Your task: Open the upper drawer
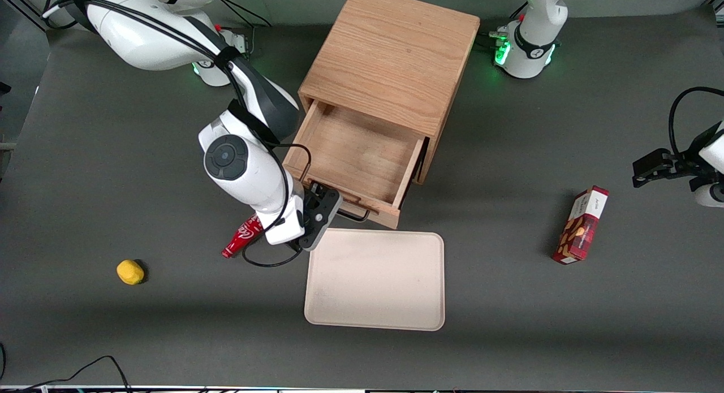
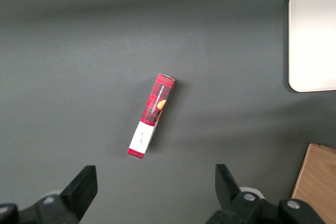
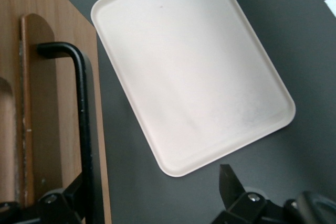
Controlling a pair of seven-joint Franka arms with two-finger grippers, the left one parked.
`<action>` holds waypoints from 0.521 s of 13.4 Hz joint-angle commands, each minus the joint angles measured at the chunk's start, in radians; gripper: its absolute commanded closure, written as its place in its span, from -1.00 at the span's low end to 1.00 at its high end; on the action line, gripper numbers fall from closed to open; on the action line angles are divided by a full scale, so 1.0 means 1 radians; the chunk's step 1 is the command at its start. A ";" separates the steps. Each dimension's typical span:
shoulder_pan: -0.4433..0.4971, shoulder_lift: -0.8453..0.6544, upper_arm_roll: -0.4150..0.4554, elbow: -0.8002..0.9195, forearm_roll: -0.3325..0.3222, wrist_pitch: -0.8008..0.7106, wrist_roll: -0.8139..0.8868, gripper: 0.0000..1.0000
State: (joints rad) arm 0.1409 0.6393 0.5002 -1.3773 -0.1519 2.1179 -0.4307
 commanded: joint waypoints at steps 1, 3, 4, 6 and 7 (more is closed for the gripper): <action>0.013 0.028 -0.043 0.052 0.053 -0.003 -0.080 -1.00; 0.013 0.028 -0.066 0.064 0.072 -0.006 -0.117 -1.00; 0.013 0.028 -0.066 0.066 0.072 -0.006 -0.118 -1.00; 0.011 0.029 -0.068 0.069 0.074 -0.004 -0.119 -1.00; 0.011 0.029 -0.072 0.075 0.074 -0.006 -0.120 -1.00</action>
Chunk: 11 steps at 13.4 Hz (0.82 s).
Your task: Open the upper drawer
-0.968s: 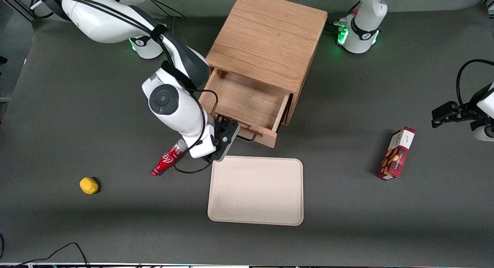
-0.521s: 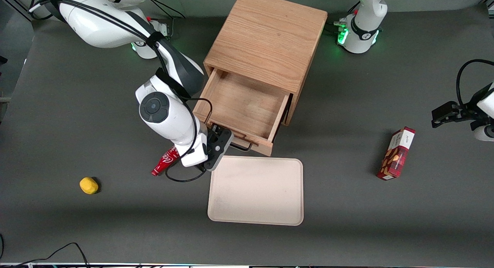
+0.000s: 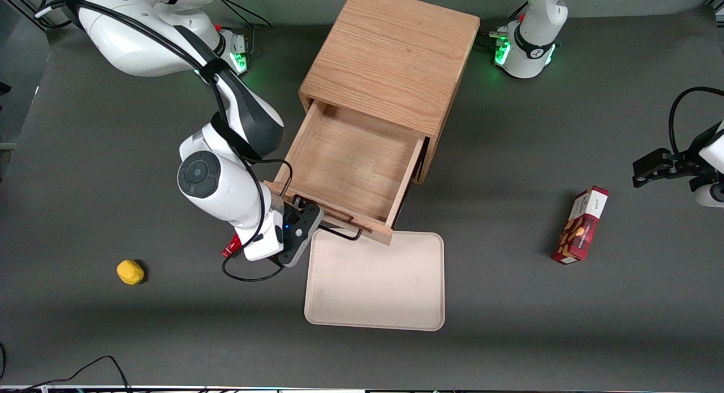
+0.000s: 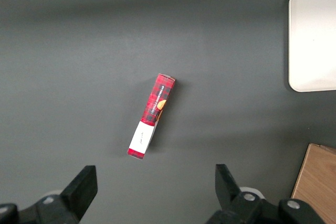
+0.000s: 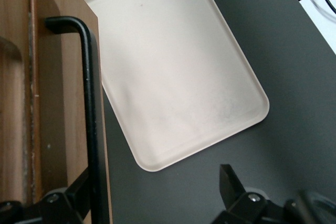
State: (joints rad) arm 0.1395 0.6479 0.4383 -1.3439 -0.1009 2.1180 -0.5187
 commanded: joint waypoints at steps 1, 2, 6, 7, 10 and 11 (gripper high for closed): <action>0.012 0.024 -0.012 0.045 0.029 -0.007 -0.031 -1.00; 0.014 0.024 -0.013 0.045 0.047 -0.007 -0.027 -1.00; 0.012 0.003 -0.013 0.048 0.122 -0.024 -0.026 -1.00; 0.011 -0.001 -0.013 0.060 0.145 -0.036 -0.027 -1.00; -0.001 -0.033 -0.010 0.095 0.155 -0.053 -0.024 -1.00; -0.008 -0.066 -0.010 0.097 0.155 -0.053 -0.018 -1.00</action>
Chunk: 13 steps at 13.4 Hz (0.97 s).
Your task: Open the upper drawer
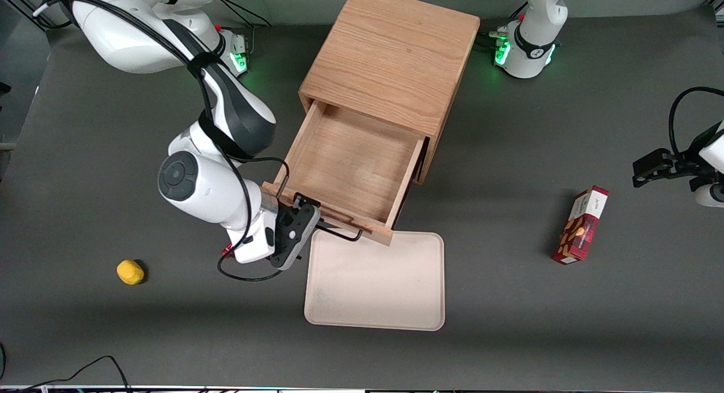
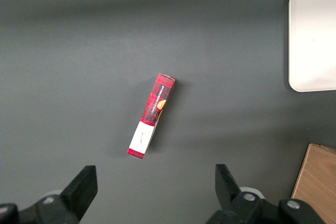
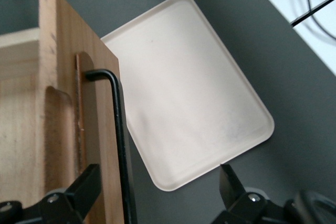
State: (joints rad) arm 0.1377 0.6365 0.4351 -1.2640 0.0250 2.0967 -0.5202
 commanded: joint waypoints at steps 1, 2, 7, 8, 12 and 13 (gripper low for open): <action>-0.027 -0.089 -0.007 0.015 0.052 -0.037 -0.005 -1.00; -0.049 -0.127 -0.010 0.009 0.105 -0.056 0.012 -1.00; -0.176 -0.368 -0.018 -0.087 0.148 -0.274 0.157 -1.00; -0.181 -0.421 -0.050 -0.107 0.138 -0.347 0.237 -1.00; -0.208 -0.625 -0.137 -0.279 0.045 -0.458 0.470 -1.00; -0.236 -0.667 -0.137 -0.341 0.043 -0.458 0.591 -1.00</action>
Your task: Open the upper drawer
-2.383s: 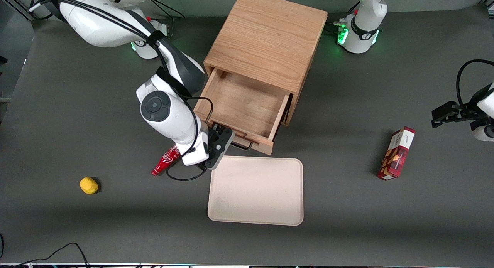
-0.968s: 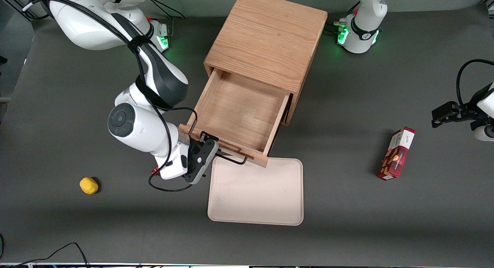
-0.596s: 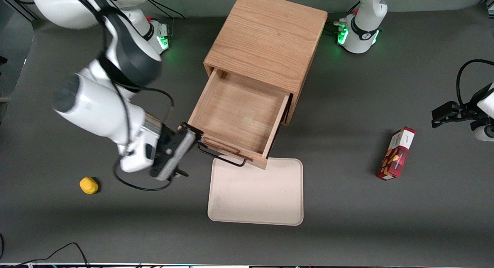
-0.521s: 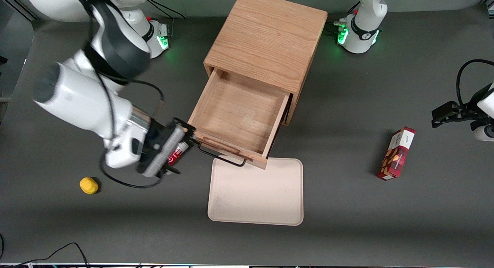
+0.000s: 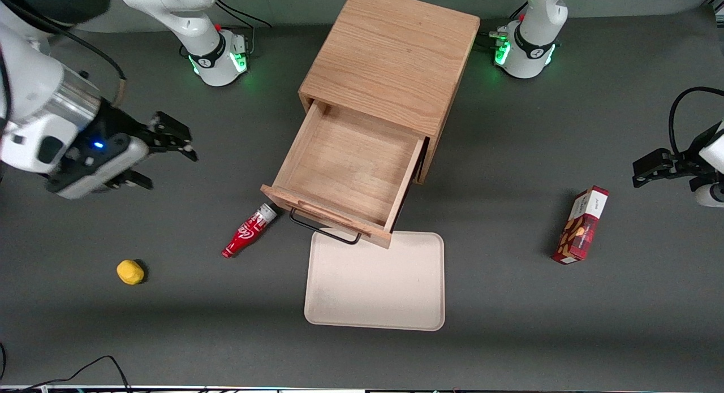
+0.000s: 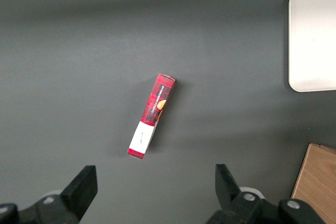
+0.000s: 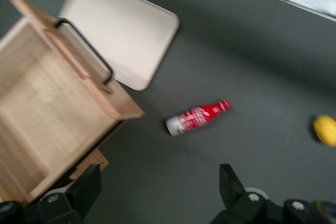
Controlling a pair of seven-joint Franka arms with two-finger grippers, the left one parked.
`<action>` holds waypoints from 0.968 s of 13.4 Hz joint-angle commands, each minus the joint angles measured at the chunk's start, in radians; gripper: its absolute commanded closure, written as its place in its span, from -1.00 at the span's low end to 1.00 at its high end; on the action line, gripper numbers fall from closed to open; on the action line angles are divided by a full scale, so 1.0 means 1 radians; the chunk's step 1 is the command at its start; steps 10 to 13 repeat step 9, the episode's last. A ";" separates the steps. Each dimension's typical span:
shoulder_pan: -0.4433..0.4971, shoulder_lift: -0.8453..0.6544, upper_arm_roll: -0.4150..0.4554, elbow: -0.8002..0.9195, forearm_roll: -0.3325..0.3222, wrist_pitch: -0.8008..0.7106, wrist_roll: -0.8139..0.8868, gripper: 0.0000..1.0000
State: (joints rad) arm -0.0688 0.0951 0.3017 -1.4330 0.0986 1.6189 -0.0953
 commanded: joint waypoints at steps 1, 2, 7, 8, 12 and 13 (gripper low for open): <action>-0.040 -0.159 -0.004 -0.217 -0.034 0.019 0.262 -1.00; -0.043 -0.181 -0.010 -0.251 -0.040 0.019 0.300 -1.00; -0.084 -0.196 -0.041 -0.273 -0.042 0.018 0.295 -1.00; -0.088 -0.198 -0.041 -0.274 -0.042 0.016 0.292 -1.00; -0.088 -0.198 -0.041 -0.271 -0.043 0.007 0.292 -1.00; -0.088 -0.198 -0.041 -0.271 -0.043 0.007 0.292 -1.00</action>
